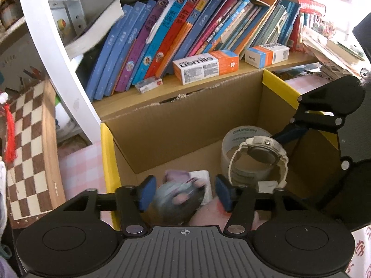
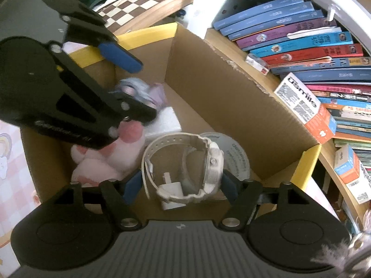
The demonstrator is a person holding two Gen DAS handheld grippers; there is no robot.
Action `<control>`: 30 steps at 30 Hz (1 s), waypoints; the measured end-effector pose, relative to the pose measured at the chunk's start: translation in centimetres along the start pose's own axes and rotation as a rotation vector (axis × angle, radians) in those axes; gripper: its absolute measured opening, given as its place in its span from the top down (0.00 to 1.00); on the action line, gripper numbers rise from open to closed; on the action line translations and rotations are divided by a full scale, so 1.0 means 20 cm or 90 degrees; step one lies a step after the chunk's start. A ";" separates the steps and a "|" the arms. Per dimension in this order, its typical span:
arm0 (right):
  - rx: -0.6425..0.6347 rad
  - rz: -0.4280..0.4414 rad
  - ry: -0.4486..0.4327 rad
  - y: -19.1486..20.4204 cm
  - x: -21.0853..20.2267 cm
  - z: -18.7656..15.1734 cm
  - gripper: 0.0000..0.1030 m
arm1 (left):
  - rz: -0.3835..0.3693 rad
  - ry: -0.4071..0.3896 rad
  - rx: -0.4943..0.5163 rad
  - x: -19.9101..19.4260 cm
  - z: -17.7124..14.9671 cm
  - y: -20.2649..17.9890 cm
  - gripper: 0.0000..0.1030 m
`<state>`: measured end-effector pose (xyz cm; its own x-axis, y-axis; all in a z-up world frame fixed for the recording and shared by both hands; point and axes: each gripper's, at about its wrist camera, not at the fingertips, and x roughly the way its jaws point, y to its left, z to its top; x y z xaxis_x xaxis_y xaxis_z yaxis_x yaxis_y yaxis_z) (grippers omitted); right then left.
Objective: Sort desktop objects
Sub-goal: 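Open the right tool releasing the watch while the left tool releases the car in the box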
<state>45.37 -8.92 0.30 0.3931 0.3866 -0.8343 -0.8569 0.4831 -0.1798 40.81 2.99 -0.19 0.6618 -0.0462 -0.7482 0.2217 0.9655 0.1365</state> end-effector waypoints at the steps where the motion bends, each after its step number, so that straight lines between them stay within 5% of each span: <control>1: 0.002 -0.003 -0.003 0.00 0.00 0.00 0.25 | 0.003 -0.005 0.003 -0.01 0.00 0.00 0.34; 30: 0.079 -0.117 -0.164 0.13 -0.52 -0.05 0.18 | 0.018 -0.171 -0.024 -0.54 -0.07 -0.05 0.24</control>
<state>38.71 -12.51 8.04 0.6216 0.4633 -0.6316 -0.7237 0.6482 -0.2369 32.46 2.92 6.81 0.8347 -0.0808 -0.5447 0.1775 0.9759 0.1271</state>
